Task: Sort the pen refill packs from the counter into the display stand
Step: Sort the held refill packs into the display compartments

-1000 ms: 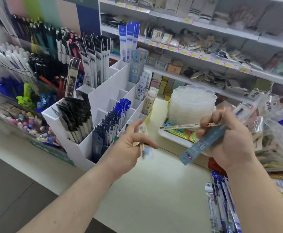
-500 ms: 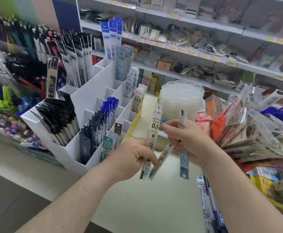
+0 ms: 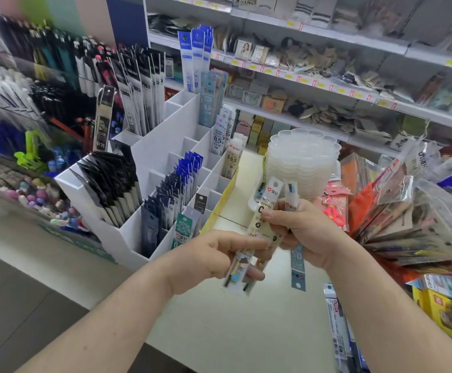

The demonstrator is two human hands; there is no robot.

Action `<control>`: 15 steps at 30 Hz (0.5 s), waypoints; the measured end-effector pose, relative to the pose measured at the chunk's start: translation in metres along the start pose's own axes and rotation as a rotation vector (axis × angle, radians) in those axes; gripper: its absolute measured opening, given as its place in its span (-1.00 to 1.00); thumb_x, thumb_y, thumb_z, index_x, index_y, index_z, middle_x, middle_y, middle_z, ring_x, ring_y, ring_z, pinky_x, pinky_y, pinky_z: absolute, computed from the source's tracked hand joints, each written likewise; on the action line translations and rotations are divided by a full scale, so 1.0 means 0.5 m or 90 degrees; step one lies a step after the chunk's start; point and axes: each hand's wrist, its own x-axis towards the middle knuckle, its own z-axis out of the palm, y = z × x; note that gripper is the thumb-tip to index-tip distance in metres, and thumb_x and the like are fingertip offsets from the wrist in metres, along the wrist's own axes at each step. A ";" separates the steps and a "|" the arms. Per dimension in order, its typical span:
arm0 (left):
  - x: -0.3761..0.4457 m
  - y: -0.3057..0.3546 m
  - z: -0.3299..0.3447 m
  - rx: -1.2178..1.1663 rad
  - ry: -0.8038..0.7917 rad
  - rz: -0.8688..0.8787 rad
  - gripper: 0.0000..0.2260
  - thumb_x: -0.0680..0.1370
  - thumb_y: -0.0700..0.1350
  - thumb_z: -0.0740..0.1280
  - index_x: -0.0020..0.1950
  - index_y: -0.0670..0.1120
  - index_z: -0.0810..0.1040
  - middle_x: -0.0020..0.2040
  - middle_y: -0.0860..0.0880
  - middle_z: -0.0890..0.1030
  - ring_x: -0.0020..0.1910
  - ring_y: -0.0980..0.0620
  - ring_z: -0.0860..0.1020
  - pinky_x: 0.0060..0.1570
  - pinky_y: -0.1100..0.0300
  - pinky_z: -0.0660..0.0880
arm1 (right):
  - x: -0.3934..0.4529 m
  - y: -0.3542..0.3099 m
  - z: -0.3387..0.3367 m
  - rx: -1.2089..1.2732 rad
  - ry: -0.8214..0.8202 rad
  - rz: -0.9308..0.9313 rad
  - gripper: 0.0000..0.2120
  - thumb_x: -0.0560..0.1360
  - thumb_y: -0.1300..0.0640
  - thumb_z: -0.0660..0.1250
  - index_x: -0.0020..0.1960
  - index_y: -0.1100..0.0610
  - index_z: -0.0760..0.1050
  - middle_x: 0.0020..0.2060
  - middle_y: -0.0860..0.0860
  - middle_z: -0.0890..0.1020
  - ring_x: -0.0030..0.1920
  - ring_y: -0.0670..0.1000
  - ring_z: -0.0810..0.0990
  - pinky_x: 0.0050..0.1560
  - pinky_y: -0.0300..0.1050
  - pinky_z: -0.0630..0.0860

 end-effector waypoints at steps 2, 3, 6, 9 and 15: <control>0.005 -0.004 0.000 0.000 0.112 0.021 -0.65 0.39 -0.38 0.29 0.08 -0.08 0.64 0.08 -0.09 0.67 -0.09 -0.08 0.69 -0.04 0.06 0.62 | 0.002 -0.003 -0.005 0.009 0.005 -0.003 -0.83 0.50 0.21 0.38 -0.25 0.17 0.46 -0.46 0.05 0.31 -0.51 -0.06 0.15 -0.48 -0.21 0.05; 0.009 -0.008 -0.001 0.028 0.184 0.031 -0.75 0.52 -0.40 0.26 0.04 -0.11 0.61 0.07 -0.11 0.66 -0.20 -0.04 0.67 -0.16 0.10 0.63 | 0.003 -0.004 -0.010 0.021 0.002 -0.003 -0.88 0.45 0.19 0.41 -0.21 0.18 0.50 -0.46 0.05 0.32 -0.51 -0.07 0.15 -0.51 -0.25 0.08; 0.020 -0.018 -0.010 0.093 0.280 0.047 -0.68 0.64 -0.39 0.08 0.10 -0.01 0.49 0.07 -0.06 0.64 -0.34 0.00 0.60 -0.37 0.19 0.50 | 0.011 0.005 -0.023 0.148 -0.050 -0.008 -0.90 0.31 0.20 0.43 -0.19 0.15 0.56 -0.47 0.02 0.35 -0.55 -0.08 0.17 -0.55 -0.30 0.18; 0.030 -0.035 -0.020 0.104 0.278 0.028 -0.52 0.65 -0.36 0.10 0.32 0.22 0.35 0.04 0.03 0.67 -0.35 0.00 0.57 -0.44 0.22 0.41 | 0.025 0.027 -0.028 0.283 -0.134 -0.028 -0.71 0.09 0.17 0.54 -0.21 0.13 0.59 -0.50 -0.01 0.39 -0.59 -0.09 0.23 -0.52 -0.32 0.20; 0.038 -0.028 0.011 0.009 0.188 -0.067 -0.74 0.66 -0.30 0.11 0.18 -0.13 0.55 -0.22 -0.05 0.69 -0.28 -0.05 0.65 -0.42 0.23 0.41 | 0.047 0.052 -0.014 0.355 -0.120 -0.033 -0.90 0.23 0.26 0.37 -0.25 0.16 0.58 -0.49 0.04 0.46 -0.62 -0.09 0.28 -0.50 -0.26 0.08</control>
